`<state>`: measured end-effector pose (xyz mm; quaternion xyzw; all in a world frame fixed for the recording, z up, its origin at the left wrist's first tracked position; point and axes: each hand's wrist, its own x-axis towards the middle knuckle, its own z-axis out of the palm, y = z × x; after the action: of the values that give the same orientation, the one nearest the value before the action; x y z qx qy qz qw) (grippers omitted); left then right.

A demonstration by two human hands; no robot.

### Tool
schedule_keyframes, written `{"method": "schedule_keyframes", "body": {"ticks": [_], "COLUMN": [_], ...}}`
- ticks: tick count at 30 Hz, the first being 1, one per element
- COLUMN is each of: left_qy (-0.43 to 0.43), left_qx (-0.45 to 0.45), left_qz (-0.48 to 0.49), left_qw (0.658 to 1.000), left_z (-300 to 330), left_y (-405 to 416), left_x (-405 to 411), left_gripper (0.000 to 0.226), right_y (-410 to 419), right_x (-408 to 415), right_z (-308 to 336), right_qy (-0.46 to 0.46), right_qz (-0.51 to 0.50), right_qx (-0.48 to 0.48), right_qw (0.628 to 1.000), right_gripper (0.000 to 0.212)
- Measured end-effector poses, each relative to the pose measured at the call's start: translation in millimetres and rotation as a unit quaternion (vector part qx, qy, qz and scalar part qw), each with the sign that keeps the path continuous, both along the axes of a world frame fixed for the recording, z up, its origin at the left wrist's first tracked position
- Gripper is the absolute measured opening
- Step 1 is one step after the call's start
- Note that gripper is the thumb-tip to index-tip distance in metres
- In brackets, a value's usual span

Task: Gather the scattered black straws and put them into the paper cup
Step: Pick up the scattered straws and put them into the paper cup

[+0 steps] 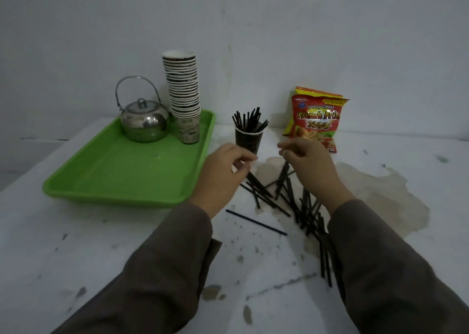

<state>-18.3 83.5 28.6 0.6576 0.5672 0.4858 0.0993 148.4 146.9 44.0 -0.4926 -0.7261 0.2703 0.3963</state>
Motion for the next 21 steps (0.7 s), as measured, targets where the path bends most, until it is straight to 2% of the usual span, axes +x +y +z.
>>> {"method": "schedule_keyframes", "body": {"ticks": [5,11,13,16,21], "left_qy": [0.098,0.244,0.294,0.322,0.297], "left_qx": [-0.066,-0.115,-0.131,-0.157,-0.193], "left_qz": [-0.046,-0.046,-0.045,-0.044,-0.052], "left_qw": [0.992,0.962,0.946,0.933,0.934], "left_z": [-32,-43,-47,-48,-43], "left_y": [-38,-46,-45,-42,-41], "left_x": [19,49,52,51,55], "left_gripper": [0.017,0.023,0.026,0.029,0.026], "right_y": [-43,-70,-78,-87,-91], "right_x": [34,70,80,81,71], "right_z": [-24,-34,-38,-43,-48], "right_qy": [-0.107,-0.188,-0.22,-0.26,-0.311], "right_qz": [-0.018,-0.068,-0.091,-0.112,-0.124], "right_qx": [-0.041,-0.058,-0.075,-0.081,-0.08], "right_qw": [0.993,0.978,0.968,0.956,0.939], "right_gripper": [0.007,0.006,0.015,0.041,0.048]}}
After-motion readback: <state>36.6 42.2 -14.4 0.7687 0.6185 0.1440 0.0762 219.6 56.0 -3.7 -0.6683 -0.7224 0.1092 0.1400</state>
